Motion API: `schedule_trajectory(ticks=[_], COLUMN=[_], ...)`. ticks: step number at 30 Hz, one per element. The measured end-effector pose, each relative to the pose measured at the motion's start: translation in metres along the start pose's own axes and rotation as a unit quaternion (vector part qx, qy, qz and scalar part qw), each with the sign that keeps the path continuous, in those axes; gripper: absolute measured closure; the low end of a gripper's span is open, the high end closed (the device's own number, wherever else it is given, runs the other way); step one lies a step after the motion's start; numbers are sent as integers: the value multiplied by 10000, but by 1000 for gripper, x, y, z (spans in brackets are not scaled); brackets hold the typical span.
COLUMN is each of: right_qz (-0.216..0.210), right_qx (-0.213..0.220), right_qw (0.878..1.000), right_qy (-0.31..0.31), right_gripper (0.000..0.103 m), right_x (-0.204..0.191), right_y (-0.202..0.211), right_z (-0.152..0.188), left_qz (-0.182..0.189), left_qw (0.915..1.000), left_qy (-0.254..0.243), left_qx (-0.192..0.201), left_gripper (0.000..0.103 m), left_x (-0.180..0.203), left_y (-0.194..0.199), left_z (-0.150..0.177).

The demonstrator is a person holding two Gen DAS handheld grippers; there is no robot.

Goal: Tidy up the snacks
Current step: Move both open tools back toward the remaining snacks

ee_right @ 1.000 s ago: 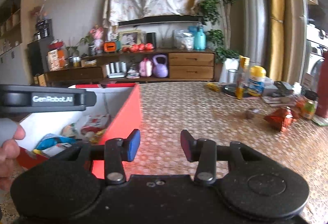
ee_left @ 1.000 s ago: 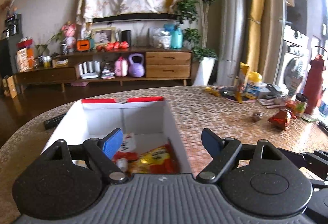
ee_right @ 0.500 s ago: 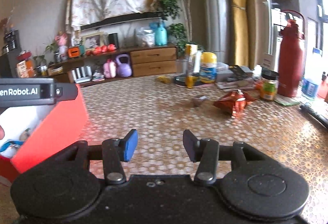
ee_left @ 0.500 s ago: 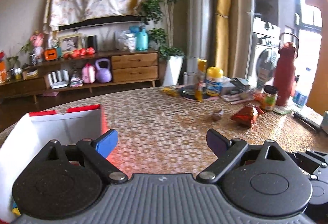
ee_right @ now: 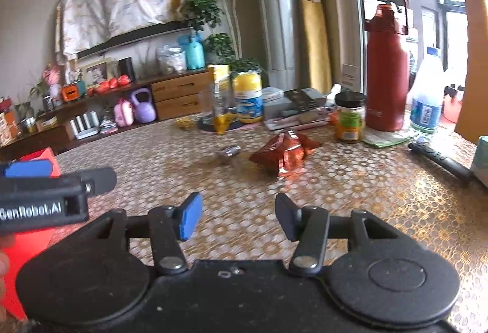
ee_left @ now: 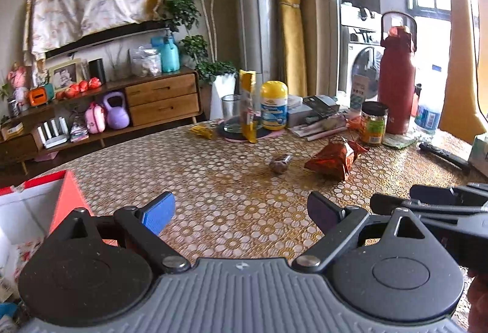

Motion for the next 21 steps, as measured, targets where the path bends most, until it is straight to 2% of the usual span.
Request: schedule_trajectory(ticks=[6, 12, 17, 21], right_qz=[172, 261, 272, 304], right_qx=[-69, -160, -307, -449], right_qw=[9997, 9990, 9983, 9971], right_qy=[-179, -315, -424, -531], right_gripper=[47, 42, 42, 42], right_x=[21, 37, 43, 45], right_y=[-25, -52, -77, -98], right_z=[-9, -19, -27, -34], left_qz=[69, 143, 204, 205], left_qw=[9998, 9994, 9984, 9975], left_qy=[-137, -39, 25, -113], left_qx=[-124, -318, -525, -660], left_gripper=[9, 9, 9, 9], left_x=[9, 7, 5, 7], left_y=[-39, -87, -129, -159], left_z=[-5, -16, -24, -28])
Point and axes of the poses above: each gripper's, at about its wrist camera, not at the fingertips, and y roughly against the way its jaws point, x to its right, z to its underside, the point moved 7 cm from there along -y, roughly the way its jaws point, and after that the axes turned 12 degrees about z, right-handed, at the moved point
